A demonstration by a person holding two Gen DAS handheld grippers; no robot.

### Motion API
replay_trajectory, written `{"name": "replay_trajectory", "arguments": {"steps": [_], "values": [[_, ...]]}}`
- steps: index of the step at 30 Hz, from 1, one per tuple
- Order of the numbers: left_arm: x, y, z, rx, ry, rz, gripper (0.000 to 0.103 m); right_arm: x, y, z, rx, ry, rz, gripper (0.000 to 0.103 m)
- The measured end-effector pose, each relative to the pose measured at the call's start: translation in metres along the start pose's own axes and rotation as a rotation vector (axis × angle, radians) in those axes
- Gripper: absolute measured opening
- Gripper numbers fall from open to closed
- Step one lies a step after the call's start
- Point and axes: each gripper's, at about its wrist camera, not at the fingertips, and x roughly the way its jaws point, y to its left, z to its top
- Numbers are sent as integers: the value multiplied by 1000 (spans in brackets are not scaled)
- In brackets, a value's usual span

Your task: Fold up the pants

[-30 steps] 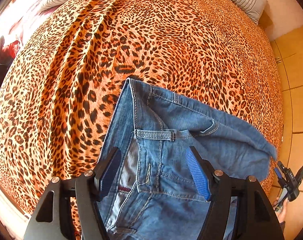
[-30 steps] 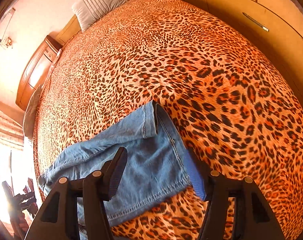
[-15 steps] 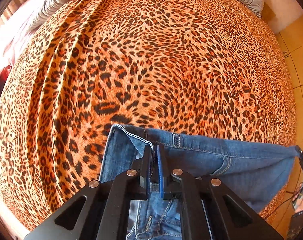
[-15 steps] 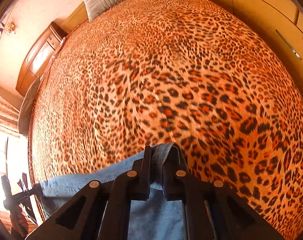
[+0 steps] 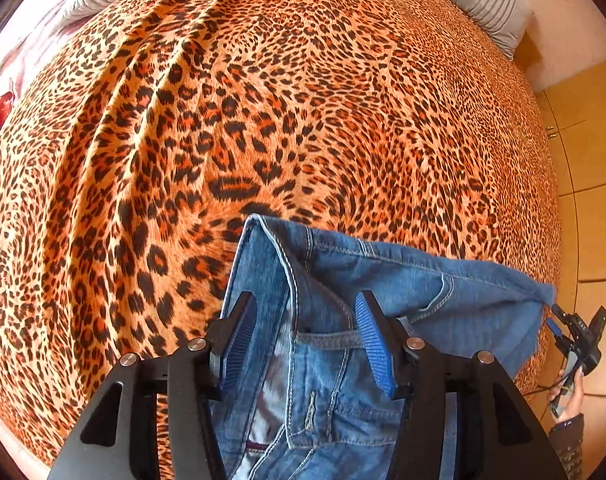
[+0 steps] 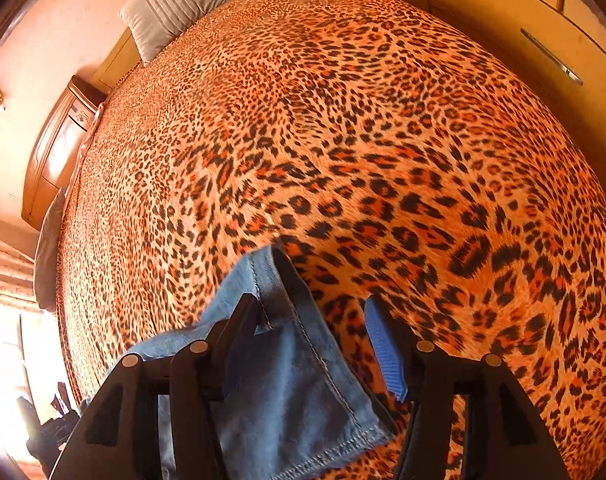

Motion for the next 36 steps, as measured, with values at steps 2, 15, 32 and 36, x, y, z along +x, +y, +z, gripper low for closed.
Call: {"name": "replay_trajectory", "arguments": {"steps": [2,15,32,36], "values": [[7,-1,-13,15,25,-32,51,1,-10,-14,-11,15,-34,57],[43,-47,-22,128,37,166,22,12,40,-48,-339,70,-205,17],[-2,-15,-16,81,-10,76,34,-52,-24,-66,-64,-9,-46,45],[-24,17,9,-6,-46,24,57,-51,-1,-38,-112,-25,-36,47]]}}
